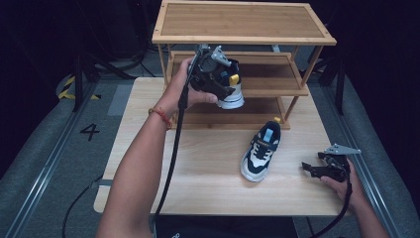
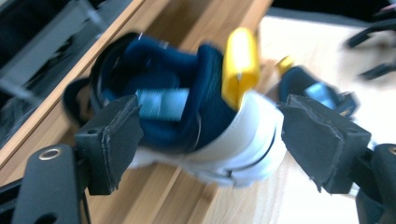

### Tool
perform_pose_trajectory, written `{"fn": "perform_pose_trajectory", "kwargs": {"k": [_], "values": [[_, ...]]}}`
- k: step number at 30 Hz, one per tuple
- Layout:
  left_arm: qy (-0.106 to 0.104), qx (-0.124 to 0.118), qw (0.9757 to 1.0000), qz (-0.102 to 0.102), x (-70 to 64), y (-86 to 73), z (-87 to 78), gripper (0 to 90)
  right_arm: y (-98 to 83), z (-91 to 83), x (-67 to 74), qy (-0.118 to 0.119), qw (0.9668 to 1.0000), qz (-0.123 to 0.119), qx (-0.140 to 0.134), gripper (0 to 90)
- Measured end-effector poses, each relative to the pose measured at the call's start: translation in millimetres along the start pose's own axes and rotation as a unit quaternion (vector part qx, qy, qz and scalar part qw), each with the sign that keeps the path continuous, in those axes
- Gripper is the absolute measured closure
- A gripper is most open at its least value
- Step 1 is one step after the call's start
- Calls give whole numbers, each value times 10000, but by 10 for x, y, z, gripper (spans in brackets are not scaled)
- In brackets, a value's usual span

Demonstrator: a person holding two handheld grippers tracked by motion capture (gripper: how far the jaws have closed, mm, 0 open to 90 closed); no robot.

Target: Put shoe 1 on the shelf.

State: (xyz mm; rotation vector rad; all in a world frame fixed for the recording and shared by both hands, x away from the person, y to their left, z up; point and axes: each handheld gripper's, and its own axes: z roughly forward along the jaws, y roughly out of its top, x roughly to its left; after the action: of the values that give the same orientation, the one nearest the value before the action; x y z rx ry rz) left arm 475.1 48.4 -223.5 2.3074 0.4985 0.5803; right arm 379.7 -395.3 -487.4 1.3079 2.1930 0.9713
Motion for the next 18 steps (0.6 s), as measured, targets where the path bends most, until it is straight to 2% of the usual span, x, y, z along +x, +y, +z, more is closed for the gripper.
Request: {"fn": "perform_pose_trajectory", "kwargs": {"k": [1, 3, 4, 5, 8, 9, 10, 11, 12, 13, 15, 16, 17, 18], "values": [[58, -35, 9999, -130, -31, -38, 0, 203, 0, 0, 0, -1, 10000, 0, 0, 152], [88, -95, 9997, -188, -53, -78, -2, 199, 0, 0, 0, 0, 10000, 0, 0, 152], [146, -195, 9991, -340, -88, -126, 17, 199, 0, 0, 0, 1, 10000, 1, -1, 152], [128, -223, 9989, -395, -106, -158, 38, 200, 0, 0, 0, 1, 10000, 0, -1, 151], [158, -445, 9958, -789, -137, -239, 127, 193, 0, 0, 0, 2, 10000, 2, 0, 152], [158, -445, 9958, -789, -137, -239, 127, 196, 0, 0, 0, 1, 10000, 0, -1, 152], [234, -500, 9945, -889, -136, -250, 150, 196, 0, 0, 0, 1, 10000, 0, -1, 152], [385, -630, 9919, -1031, -141, -261, 202, 194, 0, 0, 0, 1, 10000, 0, -1, 151], [545, -626, 9906, -1084, -150, -259, 227, 194, 0, 0, 0, 1, 10000, 2, -1, 152], [602, -629, 9903, -1087, -148, -260, 249, 188, 0, 0, 0, 1, 10000, 1, -1, 151], [557, -743, 9886, -1189, -135, -273, 277, 155, 0, 0, 0, 2, 10000, 0, -2, 152], [557, -743, 9886, -1189, -135, -273, 277, 150, 0, 0, 0, 2, 10000, 0, -2, 152], [536, -826, 9869, -1278, -126, -282, 286, 150, 0, 0, 0, 1, 10000, 1, -2, 151], [516, -838, 9874, -1243, -112, -286, 297, 148, 0, 0, -1, 2, 10000, -1, -1, 152]]}}
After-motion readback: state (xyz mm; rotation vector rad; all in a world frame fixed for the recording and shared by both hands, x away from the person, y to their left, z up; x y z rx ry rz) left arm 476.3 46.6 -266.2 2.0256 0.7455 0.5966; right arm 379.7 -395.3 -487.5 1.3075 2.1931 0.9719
